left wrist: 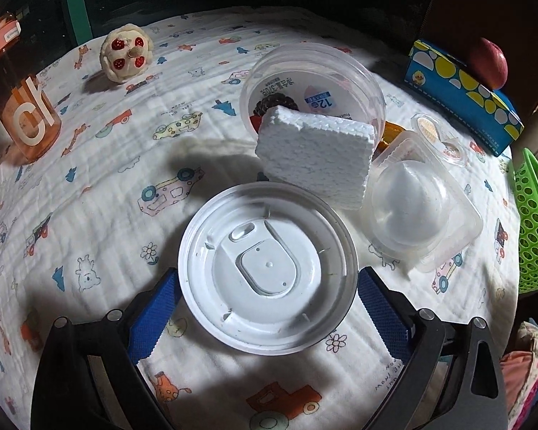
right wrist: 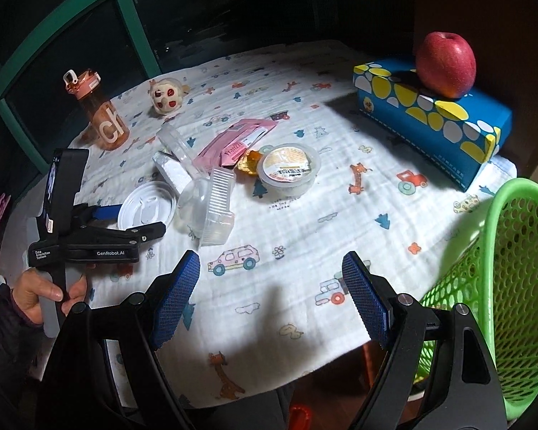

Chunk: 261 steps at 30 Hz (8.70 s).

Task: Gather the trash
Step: 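Return to the table and grasp the white round lid with the left gripper, then lift the white lid with the left gripper while the right gripper grasps a clear plastic bowl, then carry the lid and bowl over the green wastebasket and open both grippers, then return to the table and grasp a clear plastic bowl with the left gripper, then grasp the clear plastic tray with the right gripper while the left gripper holds the bowl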

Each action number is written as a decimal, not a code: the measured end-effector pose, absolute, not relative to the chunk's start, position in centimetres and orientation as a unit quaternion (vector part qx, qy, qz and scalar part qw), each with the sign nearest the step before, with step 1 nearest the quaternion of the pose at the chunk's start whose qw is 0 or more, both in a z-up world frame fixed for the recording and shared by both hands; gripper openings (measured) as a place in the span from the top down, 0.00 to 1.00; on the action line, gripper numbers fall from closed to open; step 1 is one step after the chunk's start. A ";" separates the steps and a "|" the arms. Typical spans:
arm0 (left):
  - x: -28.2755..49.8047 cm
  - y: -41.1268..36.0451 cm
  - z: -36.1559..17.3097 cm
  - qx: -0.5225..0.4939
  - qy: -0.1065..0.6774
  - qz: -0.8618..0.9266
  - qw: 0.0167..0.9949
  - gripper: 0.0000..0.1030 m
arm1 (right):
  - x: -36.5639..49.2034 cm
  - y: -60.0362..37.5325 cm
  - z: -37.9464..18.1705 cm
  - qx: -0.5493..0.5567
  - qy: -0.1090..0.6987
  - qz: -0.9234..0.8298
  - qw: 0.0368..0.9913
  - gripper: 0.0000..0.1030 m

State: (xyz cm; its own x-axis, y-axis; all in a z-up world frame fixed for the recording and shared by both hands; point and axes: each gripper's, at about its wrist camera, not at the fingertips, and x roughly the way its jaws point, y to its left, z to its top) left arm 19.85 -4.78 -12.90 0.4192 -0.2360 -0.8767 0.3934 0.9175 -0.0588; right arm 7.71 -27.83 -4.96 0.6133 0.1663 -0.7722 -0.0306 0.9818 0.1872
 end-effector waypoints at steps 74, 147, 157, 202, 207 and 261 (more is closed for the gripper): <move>14.7 4.5 -6.3 -0.020 0.446 -0.157 0.881 0.14 | 18.5 -16.9 -10.2 -0.087 0.471 0.174 0.861 0.42; 6.7 -37.0 -2.6 0.133 0.421 -0.465 0.767 0.14 | -7.5 -53.1 -5.4 0.188 0.387 -0.180 0.885 0.34; 5.2 -40.1 -4.2 0.147 0.438 -0.483 0.744 0.13 | -10.1 -54.2 -4.3 0.207 0.362 -0.195 0.888 0.32; 18.9 -9.3 -4.2 0.014 0.449 -0.158 0.879 0.09 | 0.8 -39.3 -2.8 0.139 0.388 -0.032 0.911 0.27; 22.1 -5.8 -5.9 -0.027 0.486 -0.141 0.862 0.09 | 2.4 -37.3 -2.9 0.130 0.396 -0.010 0.909 0.27; 23.6 -0.6 -6.8 -0.079 0.474 -0.211 0.851 0.83 | 16.9 -21.2 -11.6 0.002 0.495 0.094 0.864 0.46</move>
